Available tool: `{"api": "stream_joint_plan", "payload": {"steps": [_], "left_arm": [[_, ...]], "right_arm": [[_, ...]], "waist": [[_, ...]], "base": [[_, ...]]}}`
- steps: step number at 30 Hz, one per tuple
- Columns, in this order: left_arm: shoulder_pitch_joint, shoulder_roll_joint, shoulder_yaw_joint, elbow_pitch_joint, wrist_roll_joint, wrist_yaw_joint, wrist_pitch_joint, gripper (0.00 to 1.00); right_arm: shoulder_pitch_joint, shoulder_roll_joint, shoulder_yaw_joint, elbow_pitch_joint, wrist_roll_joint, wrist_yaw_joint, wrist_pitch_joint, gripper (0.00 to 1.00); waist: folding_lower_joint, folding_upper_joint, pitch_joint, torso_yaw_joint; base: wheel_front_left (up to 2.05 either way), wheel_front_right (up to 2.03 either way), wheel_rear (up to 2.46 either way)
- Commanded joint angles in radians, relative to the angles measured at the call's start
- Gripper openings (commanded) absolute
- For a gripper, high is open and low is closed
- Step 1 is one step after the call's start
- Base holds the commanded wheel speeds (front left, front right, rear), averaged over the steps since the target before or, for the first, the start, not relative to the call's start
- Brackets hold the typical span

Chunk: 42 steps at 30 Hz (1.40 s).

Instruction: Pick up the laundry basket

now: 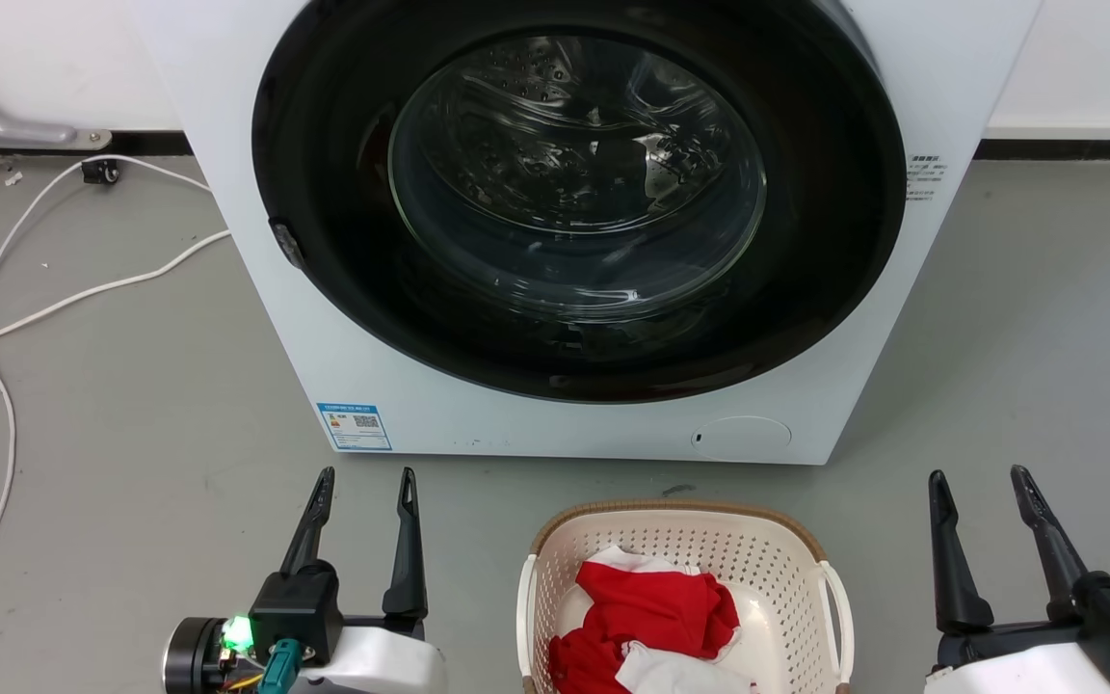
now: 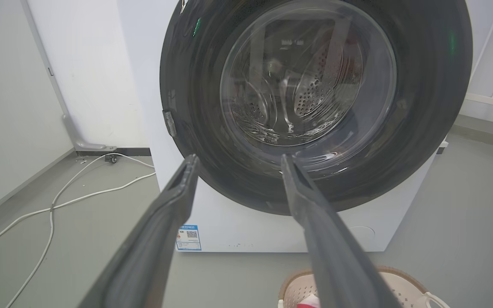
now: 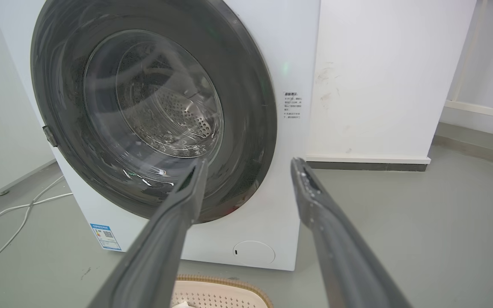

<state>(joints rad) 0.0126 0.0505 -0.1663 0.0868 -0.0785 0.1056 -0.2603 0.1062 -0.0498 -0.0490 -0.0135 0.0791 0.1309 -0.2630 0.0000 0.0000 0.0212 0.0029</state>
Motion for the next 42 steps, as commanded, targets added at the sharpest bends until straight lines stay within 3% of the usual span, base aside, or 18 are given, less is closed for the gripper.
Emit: {"api": "stream_joint_plan", "payload": {"steps": [1,14,25,42], "left_arm": [[-0.007,0.0,-0.002,0.005,-0.005,-0.001,-0.008,1.0],[-0.151,0.0,-0.033,0.152,-0.018,-0.057,-0.005,1.0],[-0.406,0.0,-0.075,0.495,-0.045,-0.146,-0.006,1.0],[-0.715,0.0,-0.17,0.96,-0.105,-0.217,-0.005,1.0]], "right_arm": [[-0.001,-0.001,-0.007,0.0,-0.01,0.0,-0.003,1.0],[-0.118,-0.001,-0.075,0.122,-0.106,0.0,-0.003,1.0],[-0.337,0.0,-0.107,0.332,-0.207,0.0,-0.003,1.0],[-0.614,0.0,-0.128,0.765,-0.332,0.0,-0.003,1.0]], "waist": [[0.0,0.0,0.004,0.0],[0.0,0.0,0.14,-0.013],[0.0,0.0,0.375,-0.05],[0.0,0.0,0.652,-0.075]], "base": [[0.0,0.0,0.0],[0.0,0.0,0.0],[0.0,0.0,0.0],[0.0,0.0,0.0]]}}
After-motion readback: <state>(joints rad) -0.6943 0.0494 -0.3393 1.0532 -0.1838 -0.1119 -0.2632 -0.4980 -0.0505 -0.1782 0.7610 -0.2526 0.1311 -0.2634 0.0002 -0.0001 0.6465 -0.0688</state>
